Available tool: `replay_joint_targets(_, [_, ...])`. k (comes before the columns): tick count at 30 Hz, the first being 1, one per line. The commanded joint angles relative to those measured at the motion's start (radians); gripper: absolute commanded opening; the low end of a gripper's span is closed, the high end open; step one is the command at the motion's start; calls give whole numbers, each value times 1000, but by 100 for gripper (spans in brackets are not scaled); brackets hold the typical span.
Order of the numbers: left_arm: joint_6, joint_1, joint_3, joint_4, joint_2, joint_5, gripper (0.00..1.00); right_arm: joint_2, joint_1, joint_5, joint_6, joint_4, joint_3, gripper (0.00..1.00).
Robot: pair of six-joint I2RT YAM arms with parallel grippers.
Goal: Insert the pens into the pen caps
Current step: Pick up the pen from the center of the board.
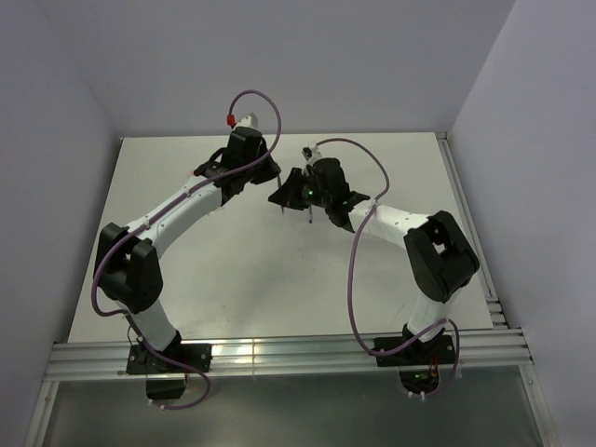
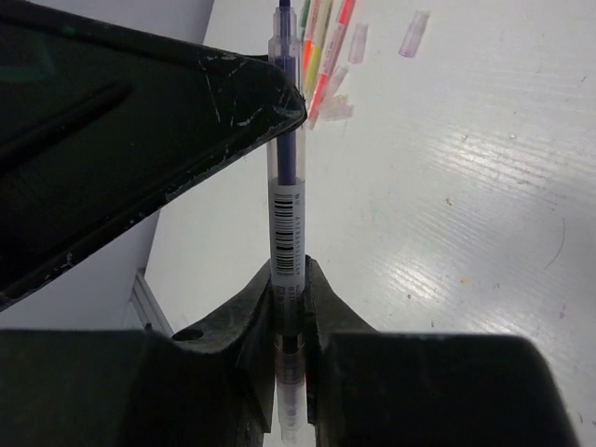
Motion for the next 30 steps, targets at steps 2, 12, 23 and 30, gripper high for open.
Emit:
replay_joint_targets(2, [20,-10,1,16,-65,-27,22,-61,7,13,-54,-33,21,0])
replay_joint_targets(12, [145,39,-3,-44,-148,-99,59,-147,-10,19,-103,-80,-65,0])
replay_joint_targets(23, [263,189,217,-129,240,-125,43,-252,-33,27,-151,-164,-165,0])
replay_joint_targets(30, [348,231,488,-246,456,-153,39,-239,-48,-6,-162,-172,-174,0])
